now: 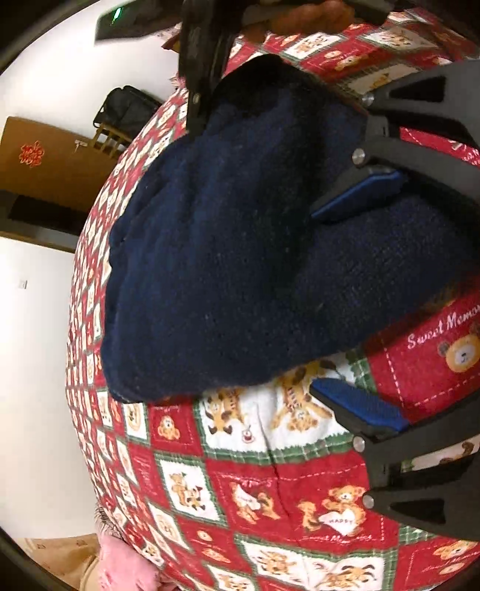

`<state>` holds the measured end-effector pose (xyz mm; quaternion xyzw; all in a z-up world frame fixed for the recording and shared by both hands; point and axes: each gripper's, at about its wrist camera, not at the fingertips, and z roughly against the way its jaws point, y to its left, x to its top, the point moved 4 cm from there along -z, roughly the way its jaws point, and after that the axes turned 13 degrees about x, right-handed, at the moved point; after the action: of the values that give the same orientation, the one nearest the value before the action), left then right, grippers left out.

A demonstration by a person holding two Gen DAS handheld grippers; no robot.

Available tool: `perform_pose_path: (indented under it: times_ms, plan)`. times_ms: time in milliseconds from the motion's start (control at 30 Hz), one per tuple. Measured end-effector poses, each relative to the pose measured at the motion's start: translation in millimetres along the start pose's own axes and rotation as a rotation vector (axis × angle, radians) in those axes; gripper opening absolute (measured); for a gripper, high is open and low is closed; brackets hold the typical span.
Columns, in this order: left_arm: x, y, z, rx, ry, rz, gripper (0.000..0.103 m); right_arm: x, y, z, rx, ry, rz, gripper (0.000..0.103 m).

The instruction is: Fold small clothes

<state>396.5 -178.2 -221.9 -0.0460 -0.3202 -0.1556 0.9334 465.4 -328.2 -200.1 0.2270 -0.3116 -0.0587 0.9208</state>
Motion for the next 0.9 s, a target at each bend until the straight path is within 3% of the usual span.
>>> perform_pose_path:
  times_ms: [100, 200, 333, 400, 500, 633, 800, 900]
  plan:
    - [-2, -2, 0, 0.002, -0.002, 0.001, 0.090, -17, 16, 23, 0.062, -0.022, 0.038, 0.034]
    - [-3, -1, 0, 0.001, -0.004, 0.003, 0.090, -41, 24, 29, 0.007, 0.013, 0.110, 0.034]
    - [-6, 0, 1, -0.001, 0.001, 0.016, 0.094, -65, 2, 24, -0.067, 0.079, 0.092, 0.034]
    - [-7, 0, 1, -0.005, 0.003, 0.021, 0.095, -71, -14, 19, -0.060, 0.105, 0.050, 0.034]
    - [-7, 1, 1, -0.001, -0.002, 0.019, 0.095, -73, -24, 18, -0.017, 0.109, 0.003, 0.034]
    - [-9, 2, 0, -0.002, -0.003, 0.021, 0.097, -73, -13, 17, -0.077, 0.136, 0.087, 0.034]
    - [-10, 2, 2, -0.012, -0.004, 0.022, 0.097, -71, -12, 22, -0.076, 0.193, 0.125, 0.038]
    - [-11, 2, 2, -0.011, -0.006, 0.021, 0.098, -64, -9, 36, -0.091, 0.159, 0.147, 0.038]
